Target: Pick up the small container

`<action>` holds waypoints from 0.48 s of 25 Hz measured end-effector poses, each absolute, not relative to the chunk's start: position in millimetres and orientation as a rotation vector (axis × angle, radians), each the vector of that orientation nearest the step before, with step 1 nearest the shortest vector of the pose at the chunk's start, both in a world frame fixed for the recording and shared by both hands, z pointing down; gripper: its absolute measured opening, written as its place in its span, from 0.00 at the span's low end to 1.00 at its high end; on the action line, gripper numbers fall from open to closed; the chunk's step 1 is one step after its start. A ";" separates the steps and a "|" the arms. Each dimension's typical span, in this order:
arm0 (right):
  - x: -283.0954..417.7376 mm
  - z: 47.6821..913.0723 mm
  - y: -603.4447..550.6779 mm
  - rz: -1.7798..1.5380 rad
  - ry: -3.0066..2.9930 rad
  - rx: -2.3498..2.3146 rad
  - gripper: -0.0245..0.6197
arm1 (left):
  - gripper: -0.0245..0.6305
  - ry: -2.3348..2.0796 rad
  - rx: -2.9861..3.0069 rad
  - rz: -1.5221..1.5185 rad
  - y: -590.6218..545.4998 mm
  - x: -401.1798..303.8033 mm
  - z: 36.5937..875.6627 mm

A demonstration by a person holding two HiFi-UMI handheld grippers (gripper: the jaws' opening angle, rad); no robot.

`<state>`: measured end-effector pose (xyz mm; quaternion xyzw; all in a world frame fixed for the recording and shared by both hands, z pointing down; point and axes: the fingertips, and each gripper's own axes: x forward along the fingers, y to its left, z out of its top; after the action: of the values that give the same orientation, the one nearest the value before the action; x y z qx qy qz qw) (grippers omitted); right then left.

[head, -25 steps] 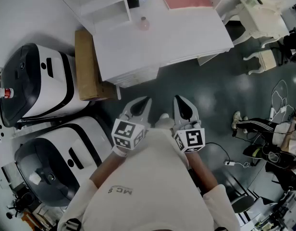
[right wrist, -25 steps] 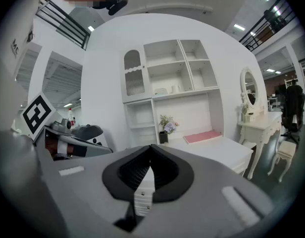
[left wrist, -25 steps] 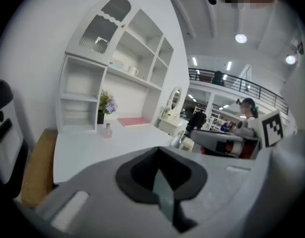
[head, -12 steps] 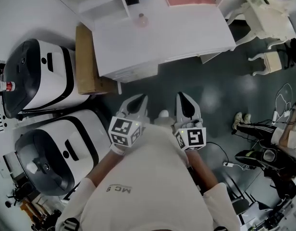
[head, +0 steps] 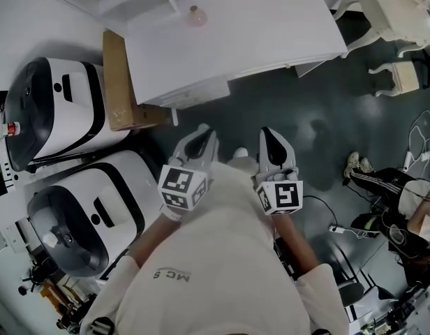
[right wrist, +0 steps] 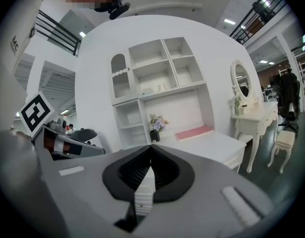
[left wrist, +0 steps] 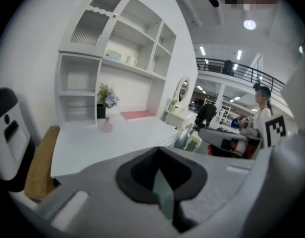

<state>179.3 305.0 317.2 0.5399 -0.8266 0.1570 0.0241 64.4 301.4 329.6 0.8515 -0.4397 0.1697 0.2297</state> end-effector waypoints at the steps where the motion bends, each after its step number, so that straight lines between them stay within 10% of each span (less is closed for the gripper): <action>1: 179.7 317.6 297.9 0.488 -2.556 1.671 0.02 | 0.04 -1.206 2.343 0.468 294.1 65.5 329.2; 12: 109.0 313.7 187.4 0.439 -2.557 1.647 0.02 | 0.04 -1.132 2.396 0.430 179.8 15.1 329.1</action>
<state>109.0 187.4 313.7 0.5357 -0.8315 0.1428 0.0341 15.1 179.8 329.1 0.8693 -0.4107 0.1562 0.2266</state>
